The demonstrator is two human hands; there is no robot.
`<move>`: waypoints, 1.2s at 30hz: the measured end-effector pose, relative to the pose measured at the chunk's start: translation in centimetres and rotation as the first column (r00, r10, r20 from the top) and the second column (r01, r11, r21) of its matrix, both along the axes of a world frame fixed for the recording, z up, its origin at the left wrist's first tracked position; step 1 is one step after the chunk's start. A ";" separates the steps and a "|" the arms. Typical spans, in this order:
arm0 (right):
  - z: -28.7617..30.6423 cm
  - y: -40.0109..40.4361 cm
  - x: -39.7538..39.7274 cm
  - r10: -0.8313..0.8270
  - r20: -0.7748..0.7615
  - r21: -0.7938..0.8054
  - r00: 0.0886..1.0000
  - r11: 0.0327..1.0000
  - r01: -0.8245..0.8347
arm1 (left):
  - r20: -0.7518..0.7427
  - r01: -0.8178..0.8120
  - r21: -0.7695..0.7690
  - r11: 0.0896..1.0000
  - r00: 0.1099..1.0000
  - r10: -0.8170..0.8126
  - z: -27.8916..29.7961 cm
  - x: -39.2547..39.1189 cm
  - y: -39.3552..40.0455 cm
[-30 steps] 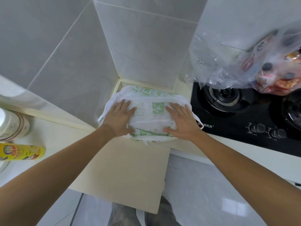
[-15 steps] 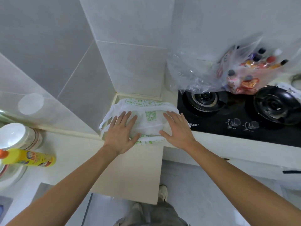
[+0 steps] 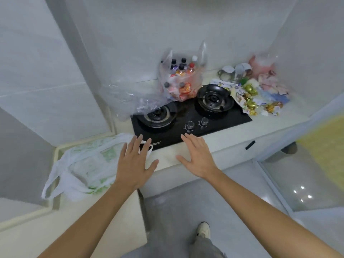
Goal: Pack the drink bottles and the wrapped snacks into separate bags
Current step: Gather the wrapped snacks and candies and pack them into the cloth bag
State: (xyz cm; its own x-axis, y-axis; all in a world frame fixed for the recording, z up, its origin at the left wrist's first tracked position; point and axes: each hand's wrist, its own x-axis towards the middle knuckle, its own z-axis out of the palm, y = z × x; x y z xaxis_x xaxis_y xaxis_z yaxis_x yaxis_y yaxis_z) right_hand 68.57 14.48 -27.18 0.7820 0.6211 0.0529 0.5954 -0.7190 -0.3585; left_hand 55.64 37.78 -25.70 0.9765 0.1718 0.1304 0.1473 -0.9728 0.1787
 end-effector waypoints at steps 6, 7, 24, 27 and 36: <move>1.1 -11.4 6.0 -0.108 -0.006 -0.003 0.994 0.994 0.108 | 0.028 0.124 -0.005 0.992 0.992 -0.124 1.4 10.1 -10.7; 1.1 -13.4 7.3 -0.116 -0.009 -0.004 0.993 0.993 0.116 | 0.034 0.134 -0.013 0.991 0.991 -0.133 1.5 12.0 -12.7; -3.0 -37.0 30.2 -0.346 -0.177 -0.165 0.922 0.933 0.318 | -0.099 0.173 -0.148 0.974 0.977 -0.188 -2.7 35.3 -34.0; -4.9 -39.2 34.9 -0.385 -0.198 -0.188 0.902 0.918 0.351 | -0.137 0.185 -0.185 0.965 0.968 -0.211 -4.5 40.8 -36.2; -8.4 -44.7 47.5 -0.397 -0.223 -0.298 0.890 0.897 0.326 | -0.225 0.294 -0.182 0.938 0.916 -0.331 -7.4 54.2 -42.8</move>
State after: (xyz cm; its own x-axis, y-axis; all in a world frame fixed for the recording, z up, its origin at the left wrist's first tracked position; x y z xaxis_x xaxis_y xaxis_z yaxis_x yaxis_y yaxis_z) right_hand 116.03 -30.20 -35.63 0.9151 0.2568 -0.3109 0.1815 -0.9508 -0.2511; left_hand 109.87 -5.00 -33.11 0.9807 -0.1492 -0.1266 -0.1029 -0.9436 0.3146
